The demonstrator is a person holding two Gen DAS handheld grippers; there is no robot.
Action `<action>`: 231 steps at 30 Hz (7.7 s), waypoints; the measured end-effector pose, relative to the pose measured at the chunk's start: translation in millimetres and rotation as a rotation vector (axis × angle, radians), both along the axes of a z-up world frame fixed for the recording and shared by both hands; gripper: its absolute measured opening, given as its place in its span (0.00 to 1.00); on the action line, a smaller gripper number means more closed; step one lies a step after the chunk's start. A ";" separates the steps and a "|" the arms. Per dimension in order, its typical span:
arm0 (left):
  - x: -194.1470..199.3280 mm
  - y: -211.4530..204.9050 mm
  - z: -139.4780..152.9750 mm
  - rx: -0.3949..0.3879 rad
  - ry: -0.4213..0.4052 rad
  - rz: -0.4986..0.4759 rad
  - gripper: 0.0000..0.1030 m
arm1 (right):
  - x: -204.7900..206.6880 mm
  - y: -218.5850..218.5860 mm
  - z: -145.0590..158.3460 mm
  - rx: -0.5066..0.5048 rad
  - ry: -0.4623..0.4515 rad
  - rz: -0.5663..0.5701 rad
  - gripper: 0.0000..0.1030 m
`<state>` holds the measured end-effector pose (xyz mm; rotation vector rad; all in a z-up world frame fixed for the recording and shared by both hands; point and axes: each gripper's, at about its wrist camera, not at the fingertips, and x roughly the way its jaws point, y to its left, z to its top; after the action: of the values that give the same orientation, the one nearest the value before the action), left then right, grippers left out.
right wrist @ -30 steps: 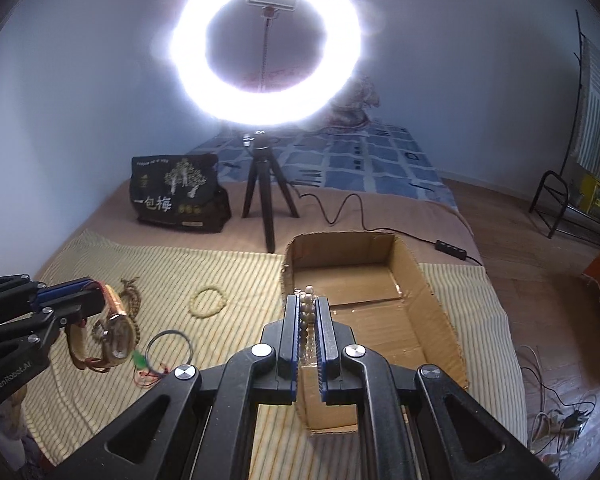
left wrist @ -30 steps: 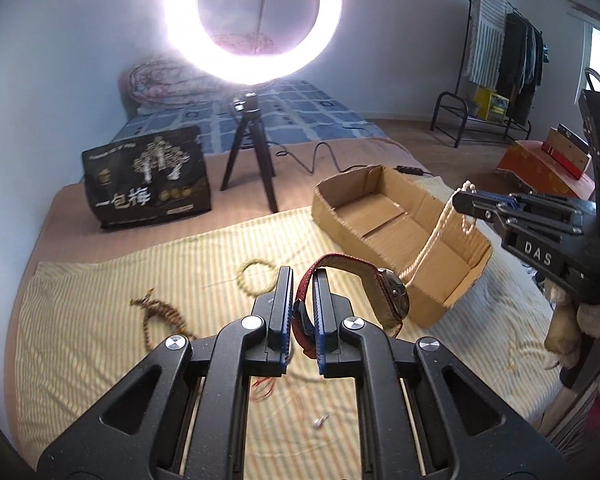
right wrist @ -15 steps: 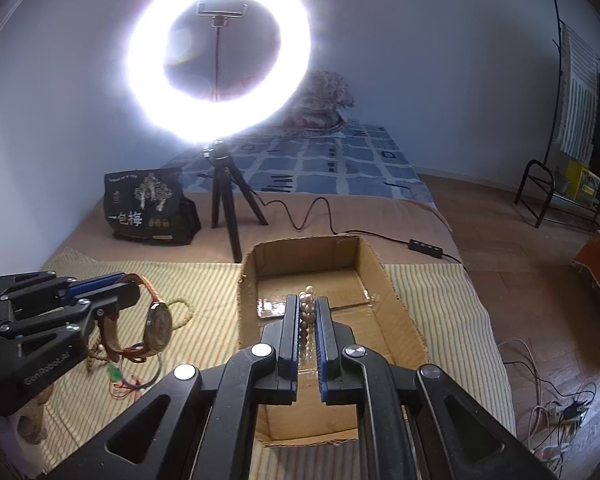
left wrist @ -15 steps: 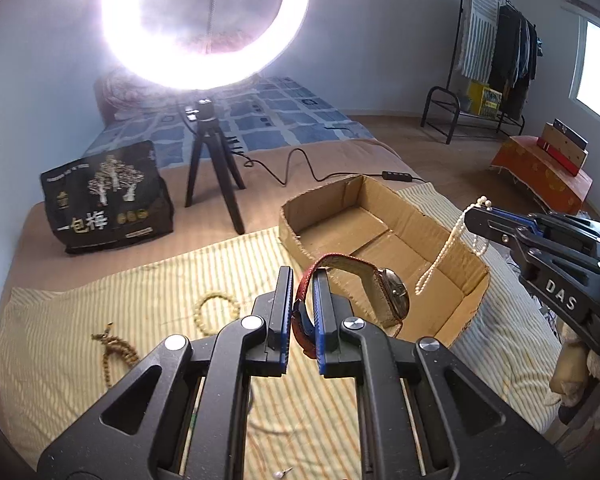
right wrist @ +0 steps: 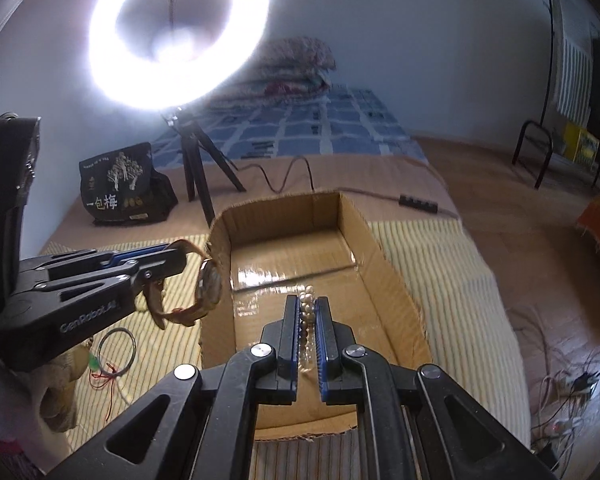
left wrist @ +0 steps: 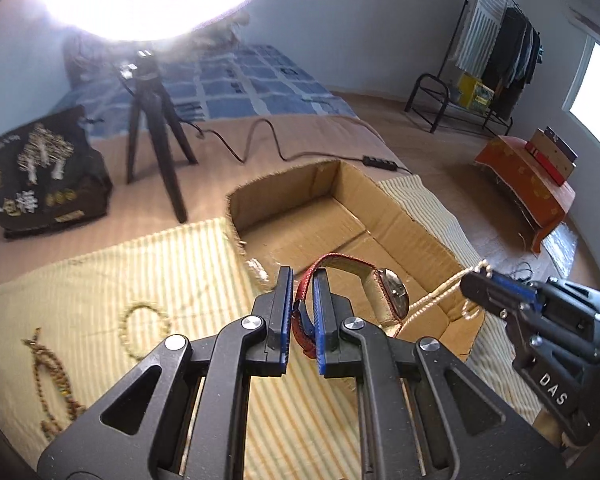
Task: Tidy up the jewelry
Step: 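Open the left tool over the box while the right tool releases the pearls inside, then move both tools back to the brown bead mala and blue bangle, then grasp the brown bead mala with the left tool while the right tool grasps the blue bangle, then carry the mala with the left tool while the right tool carries the bangle over the box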
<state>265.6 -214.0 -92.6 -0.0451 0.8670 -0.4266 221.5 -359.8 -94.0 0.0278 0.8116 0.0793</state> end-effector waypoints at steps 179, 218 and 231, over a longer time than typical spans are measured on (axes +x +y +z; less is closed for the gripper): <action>-45.3 181.9 69.3 -0.169 0.009 0.234 0.10 | -8.8 76.7 25.8 0.037 0.097 0.097 0.71; 7.3 -8.6 65.2 -0.319 0.025 -0.042 0.10 | 4.7 -45.1 -18.9 0.060 0.181 -0.137 0.71; 23.7 -17.2 24.4 -0.228 0.101 -0.002 0.10 | 6.2 -44.4 -33.0 0.007 0.220 -0.126 0.71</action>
<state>289.3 -231.2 -68.2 -0.2777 0.9141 -0.5267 227.7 -404.2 -127.0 0.0952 1.0277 -0.0412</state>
